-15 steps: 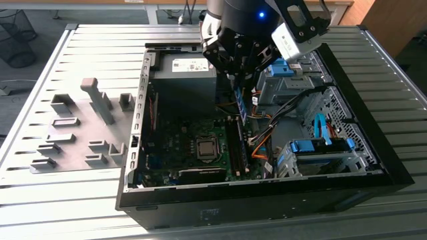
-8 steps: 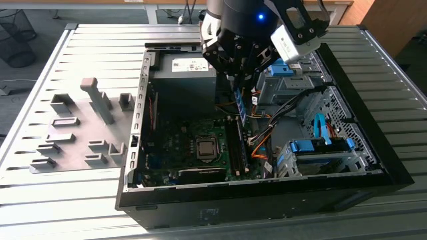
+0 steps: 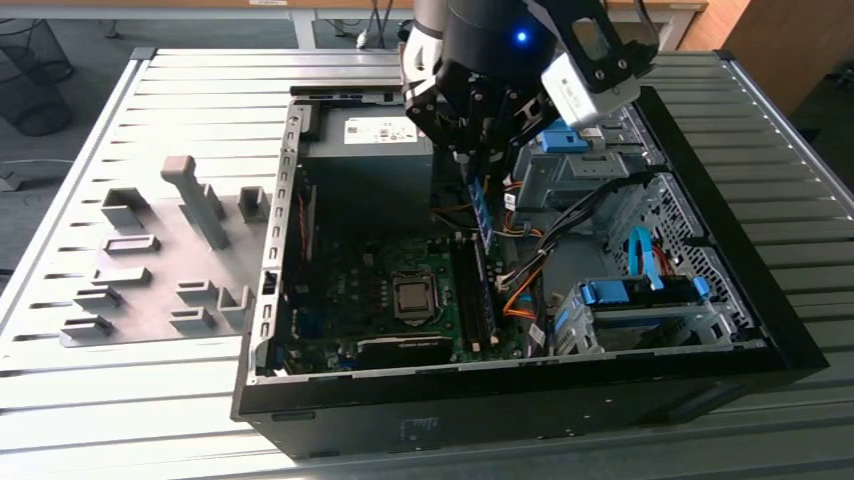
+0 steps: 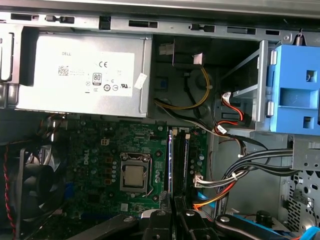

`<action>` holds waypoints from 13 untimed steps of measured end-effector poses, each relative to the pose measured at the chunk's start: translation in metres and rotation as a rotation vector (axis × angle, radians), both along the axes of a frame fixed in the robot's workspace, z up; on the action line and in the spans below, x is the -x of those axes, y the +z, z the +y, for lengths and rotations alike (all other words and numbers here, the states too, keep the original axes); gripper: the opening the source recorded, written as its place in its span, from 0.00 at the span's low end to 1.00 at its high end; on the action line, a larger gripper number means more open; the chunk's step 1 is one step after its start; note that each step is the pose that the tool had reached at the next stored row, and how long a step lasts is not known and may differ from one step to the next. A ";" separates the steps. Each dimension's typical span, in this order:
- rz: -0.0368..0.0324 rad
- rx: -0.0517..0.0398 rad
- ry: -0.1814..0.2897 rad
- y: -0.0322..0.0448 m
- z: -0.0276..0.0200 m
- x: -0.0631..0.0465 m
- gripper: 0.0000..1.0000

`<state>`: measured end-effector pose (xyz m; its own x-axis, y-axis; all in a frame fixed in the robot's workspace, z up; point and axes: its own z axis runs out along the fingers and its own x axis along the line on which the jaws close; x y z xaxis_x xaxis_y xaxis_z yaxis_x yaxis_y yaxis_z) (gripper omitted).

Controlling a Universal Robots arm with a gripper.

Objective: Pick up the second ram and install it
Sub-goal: 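Insert the second ram into the second slot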

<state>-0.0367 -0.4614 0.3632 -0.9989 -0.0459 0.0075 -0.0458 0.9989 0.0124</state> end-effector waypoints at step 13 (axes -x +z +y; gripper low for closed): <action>0.0000 -0.0001 0.000 -0.0036 0.0000 0.000 0.14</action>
